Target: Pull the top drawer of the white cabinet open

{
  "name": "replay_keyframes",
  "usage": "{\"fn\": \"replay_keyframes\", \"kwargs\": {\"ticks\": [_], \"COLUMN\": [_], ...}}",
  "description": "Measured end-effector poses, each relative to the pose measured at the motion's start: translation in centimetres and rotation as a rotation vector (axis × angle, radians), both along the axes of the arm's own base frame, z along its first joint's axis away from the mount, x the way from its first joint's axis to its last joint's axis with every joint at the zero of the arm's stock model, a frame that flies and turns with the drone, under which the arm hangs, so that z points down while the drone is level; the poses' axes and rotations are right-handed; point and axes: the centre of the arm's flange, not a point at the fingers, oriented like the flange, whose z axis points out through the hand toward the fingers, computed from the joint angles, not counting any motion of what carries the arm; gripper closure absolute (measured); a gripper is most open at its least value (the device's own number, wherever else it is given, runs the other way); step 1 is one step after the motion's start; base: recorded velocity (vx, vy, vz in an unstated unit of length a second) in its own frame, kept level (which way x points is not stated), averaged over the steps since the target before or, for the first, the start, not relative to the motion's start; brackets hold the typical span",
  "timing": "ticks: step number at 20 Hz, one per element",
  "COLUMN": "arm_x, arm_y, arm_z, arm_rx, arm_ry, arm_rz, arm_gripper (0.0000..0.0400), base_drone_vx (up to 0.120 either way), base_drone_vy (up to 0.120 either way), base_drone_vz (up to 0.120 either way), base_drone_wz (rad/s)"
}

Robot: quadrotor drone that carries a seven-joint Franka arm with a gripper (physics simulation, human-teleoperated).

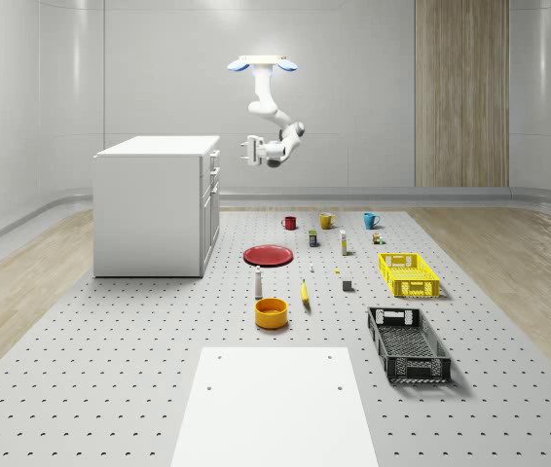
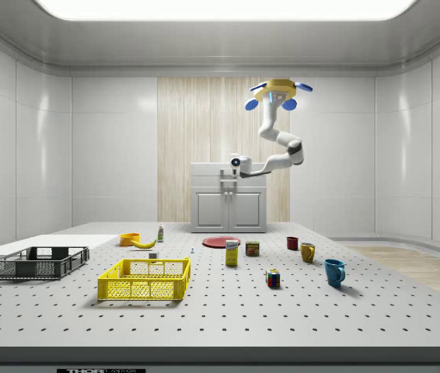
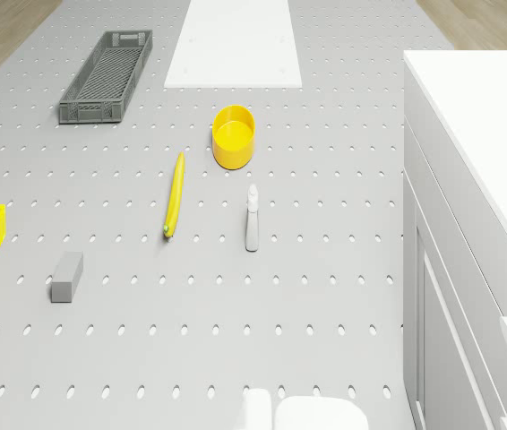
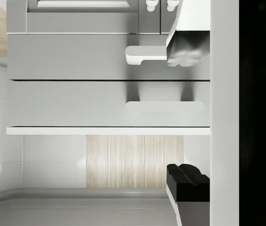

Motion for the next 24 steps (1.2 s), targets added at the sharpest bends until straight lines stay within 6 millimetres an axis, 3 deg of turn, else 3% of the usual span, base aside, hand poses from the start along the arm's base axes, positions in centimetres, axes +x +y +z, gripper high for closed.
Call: {"fn": "replay_keyframes", "kwargs": {"ticks": [7, 24], "arm_x": [0.0, 0.0], "arm_y": [3.3, 9.0], "arm_z": [0.0, 0.1], "arm_rx": [0.000, 0.001], "arm_ry": [0.000, 0.000], "arm_rz": [0.000, 0.000], "arm_gripper": [0.0095, 0.0095], "base_drone_vx": [0.000, 0.000], "base_drone_vy": [0.000, 0.000], "base_drone_vz": [0.000, 0.000], "base_drone_wz": [0.000, 0.000]}}
